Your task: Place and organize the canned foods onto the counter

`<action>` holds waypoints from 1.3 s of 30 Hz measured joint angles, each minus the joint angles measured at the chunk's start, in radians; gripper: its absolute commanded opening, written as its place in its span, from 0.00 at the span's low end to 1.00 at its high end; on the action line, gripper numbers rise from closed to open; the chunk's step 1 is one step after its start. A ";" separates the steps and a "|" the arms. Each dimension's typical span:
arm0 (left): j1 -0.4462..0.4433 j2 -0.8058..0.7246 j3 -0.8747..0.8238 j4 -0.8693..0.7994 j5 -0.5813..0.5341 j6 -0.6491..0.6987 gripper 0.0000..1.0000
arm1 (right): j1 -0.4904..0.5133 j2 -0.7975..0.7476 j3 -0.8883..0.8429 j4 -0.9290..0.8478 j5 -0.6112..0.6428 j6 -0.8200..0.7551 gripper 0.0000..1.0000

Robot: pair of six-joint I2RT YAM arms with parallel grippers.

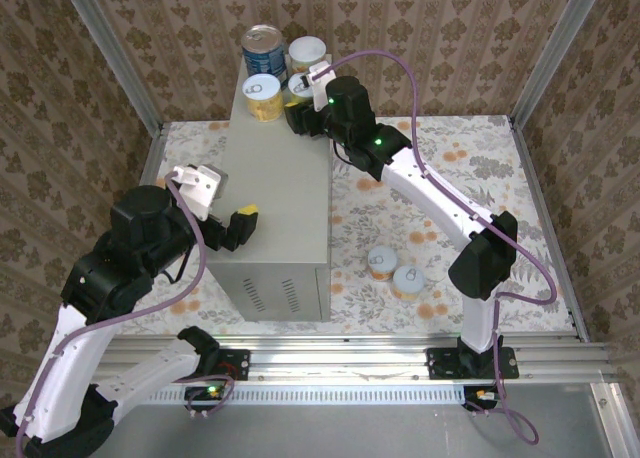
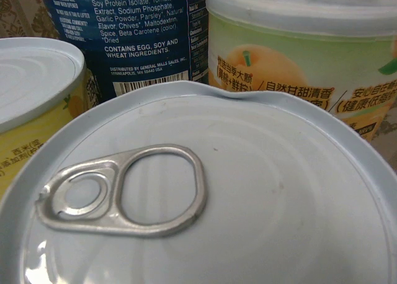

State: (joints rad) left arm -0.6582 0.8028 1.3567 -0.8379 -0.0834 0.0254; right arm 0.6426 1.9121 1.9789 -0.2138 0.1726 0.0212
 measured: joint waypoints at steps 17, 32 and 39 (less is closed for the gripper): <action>0.005 0.000 0.000 0.000 0.009 0.000 1.00 | 0.006 0.000 0.000 0.000 0.000 -0.003 0.87; 0.006 0.000 0.000 0.000 0.010 0.000 1.00 | 0.008 -0.050 -0.058 0.000 0.010 -0.005 1.00; 0.006 0.000 0.000 0.000 0.011 0.000 1.00 | 0.008 -0.146 -0.173 0.006 0.027 -0.010 1.00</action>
State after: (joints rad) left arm -0.6518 0.8028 1.3571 -0.8379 -0.0727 0.0250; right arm 0.6506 1.7660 1.8057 -0.2081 0.1997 0.0116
